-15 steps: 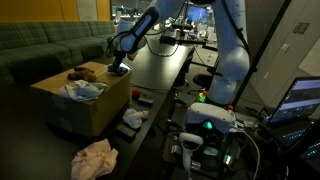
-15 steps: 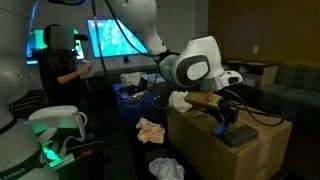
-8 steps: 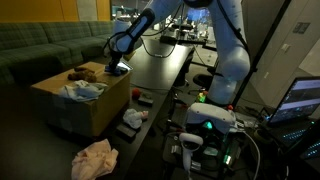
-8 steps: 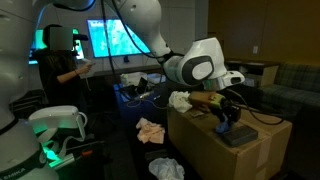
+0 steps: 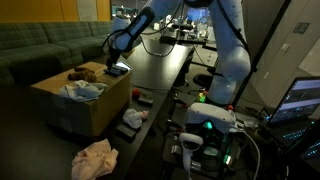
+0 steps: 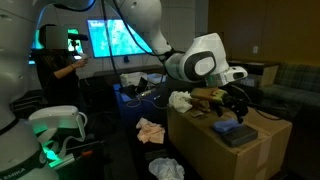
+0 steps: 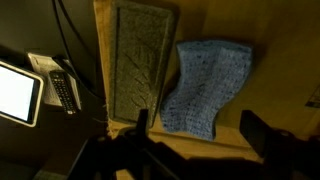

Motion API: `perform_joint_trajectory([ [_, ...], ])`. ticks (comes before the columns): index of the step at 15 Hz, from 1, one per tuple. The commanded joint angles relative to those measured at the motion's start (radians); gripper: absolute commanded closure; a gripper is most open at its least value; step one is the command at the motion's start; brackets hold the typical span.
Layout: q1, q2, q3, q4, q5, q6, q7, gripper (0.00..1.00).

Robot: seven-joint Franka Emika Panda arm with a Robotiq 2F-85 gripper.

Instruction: Place the turnip plushie on the table, then the duster on the box, then the left duster on the table, then the blue sponge on the box, then the white towel on the table, then the white cloth on the box, then the small brown object on the table, then the duster on the box, then the moose on the table, and finally, the peach shirt on the box

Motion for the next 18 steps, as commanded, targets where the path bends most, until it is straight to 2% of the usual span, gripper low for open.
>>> perform_joint_trajectory([
  [1,0.027,-0.047,-0.031,-0.012,-0.033,0.006,0.041,0.0],
  [10,0.043,-0.149,-0.037,-0.085,-0.085,0.059,0.063,0.0],
  [18,0.047,-0.201,0.006,-0.144,-0.065,0.146,0.039,0.0],
])
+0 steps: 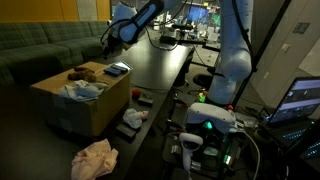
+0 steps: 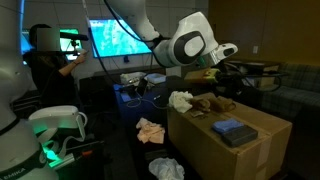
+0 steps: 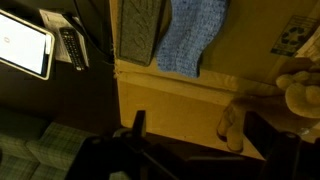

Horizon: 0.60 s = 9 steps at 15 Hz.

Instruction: Place the turnip plushie on the table, then the duster on the box, then the left duster on the table, then the blue sponge on the box, then the white towel on the table, then the white cloth on the box, then the small brown object on the table, then the duster on the box, then the moose on the table, and finally, the peach shirt on the box

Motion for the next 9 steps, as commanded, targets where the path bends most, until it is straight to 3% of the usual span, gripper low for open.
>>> perform_joint_trajectory([
  [1,0.013,-0.028,0.02,-0.03,0.004,0.055,-0.004,0.0],
  [9,0.03,-0.017,0.069,-0.01,0.018,0.061,-0.013,0.0],
])
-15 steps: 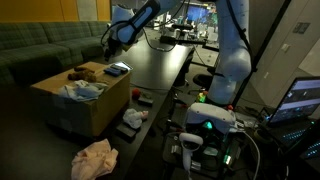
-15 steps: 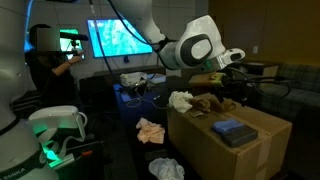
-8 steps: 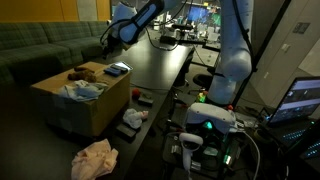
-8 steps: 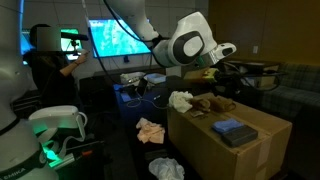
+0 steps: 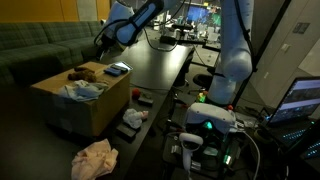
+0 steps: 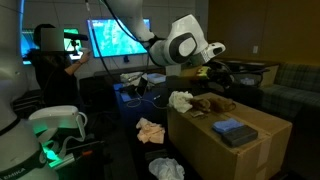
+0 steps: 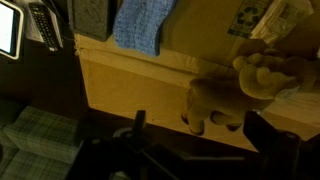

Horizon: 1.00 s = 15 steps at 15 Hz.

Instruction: Place the turnip plushie on the table, then the duster on the box, then the left duster on the table, then the blue sponge on the box, then the white towel on the table, then the white cloth on the box, then the small brown object on the table, then the duster on the box, then the moose on the table, and finally, the peach shirt on the box

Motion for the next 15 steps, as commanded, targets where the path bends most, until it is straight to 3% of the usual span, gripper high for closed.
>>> perform_joint_trajectory([
  [1,0.004,-0.012,0.021,0.002,0.022,0.022,-0.019,0.0],
  [6,0.0,-0.012,0.067,0.001,0.048,0.008,-0.039,0.0],
  [15,-0.089,-0.084,0.282,-0.119,0.203,-0.003,-0.243,0.0],
])
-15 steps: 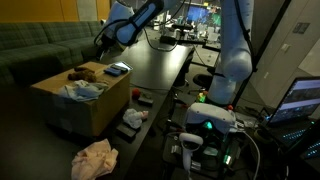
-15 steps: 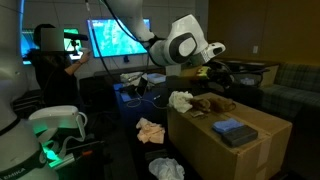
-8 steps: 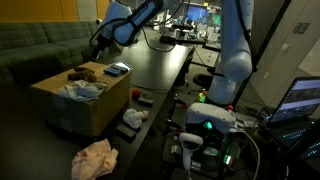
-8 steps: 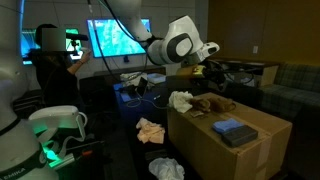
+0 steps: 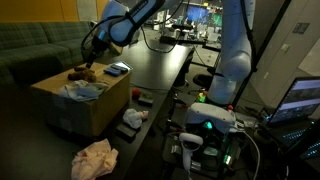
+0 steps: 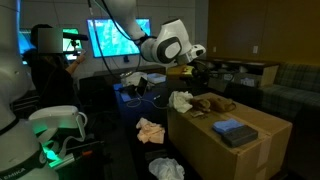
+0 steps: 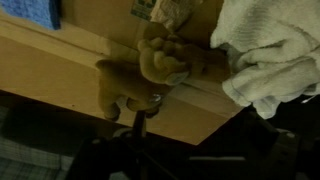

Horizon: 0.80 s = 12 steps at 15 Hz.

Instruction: Place the turnip plushie on the table, then the duster on the box, then the left duster on the table, then the blue sponge on the box, then the white towel on the table, then the white cloth on the box, then the small brown object on the table, then the duster on the box, then the moose on the table, and finally, the peach shirt on the box

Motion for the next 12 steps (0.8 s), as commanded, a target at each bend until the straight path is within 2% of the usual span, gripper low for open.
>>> perform_joint_trajectory([
  [1,-0.052,-0.067,0.089,-0.088,0.07,-0.001,-0.104,0.0],
  [7,-0.083,-0.107,0.182,-0.202,0.117,0.03,-0.194,0.0],
  [12,-0.051,-0.083,0.198,-0.22,0.09,0.1,-0.152,0.0],
])
